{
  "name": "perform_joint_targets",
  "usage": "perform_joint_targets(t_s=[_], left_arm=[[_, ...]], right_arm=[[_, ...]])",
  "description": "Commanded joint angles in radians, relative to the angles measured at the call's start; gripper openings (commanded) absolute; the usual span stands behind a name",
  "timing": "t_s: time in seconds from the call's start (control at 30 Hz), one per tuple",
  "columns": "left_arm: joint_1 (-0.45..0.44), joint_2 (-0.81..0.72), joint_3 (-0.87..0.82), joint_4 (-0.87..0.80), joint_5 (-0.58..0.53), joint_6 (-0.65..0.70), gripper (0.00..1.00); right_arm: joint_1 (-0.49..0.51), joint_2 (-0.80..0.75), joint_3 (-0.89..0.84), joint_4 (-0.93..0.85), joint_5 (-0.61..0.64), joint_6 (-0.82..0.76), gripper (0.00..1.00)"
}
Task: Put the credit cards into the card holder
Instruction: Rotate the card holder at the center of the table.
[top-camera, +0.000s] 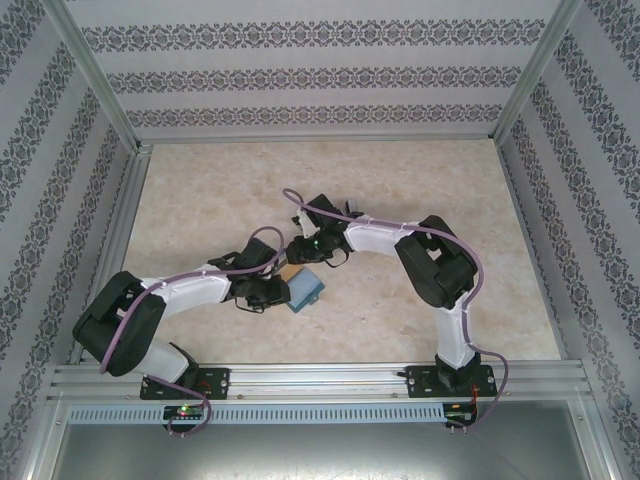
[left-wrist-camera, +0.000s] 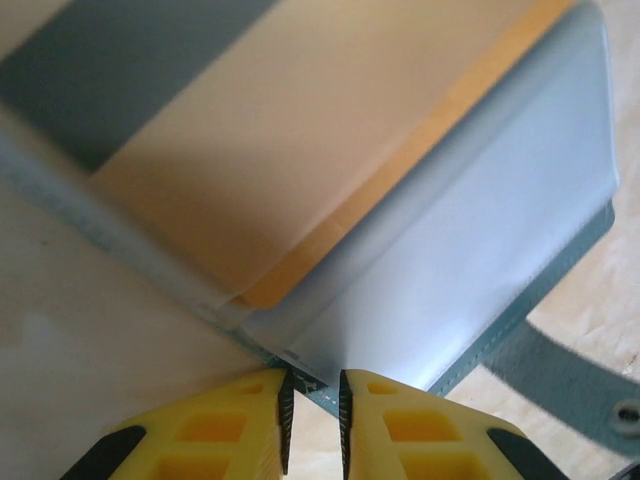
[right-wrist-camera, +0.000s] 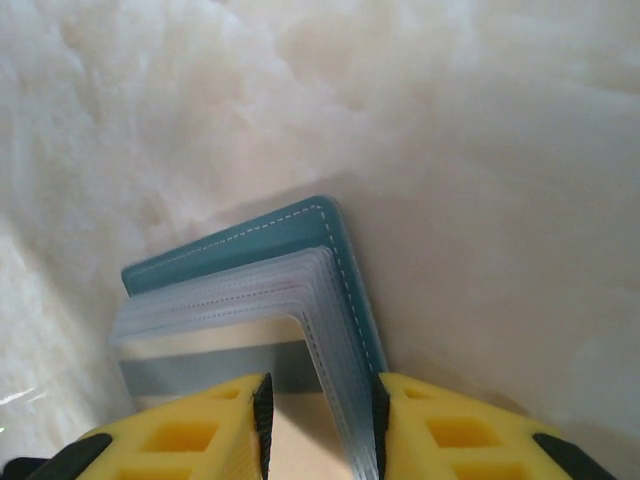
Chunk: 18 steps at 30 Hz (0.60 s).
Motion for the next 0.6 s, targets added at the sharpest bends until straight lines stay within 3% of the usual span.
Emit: perform_joint_targets(t_s=[0.0, 0.33, 0.57], left_arm=[[-0.020, 0.005, -0.005, 0.024, -0.016, -0.047, 0.25], [-0.016, -0.098, 0.094, -0.160, -0.124, 0.017, 0.33], [-0.004, -0.074, 0.136, -0.195, -0.159, 0.043, 0.40]], right_arm=[[0.008, -0.023, 0.031, -0.058, -0.055, -0.031, 0.35], [-0.121, -0.329, -0.043, -0.176, -0.004, -0.091, 0.40], [-0.330, -0.473, -0.123, -0.196, 0.003, -0.091, 0.44]])
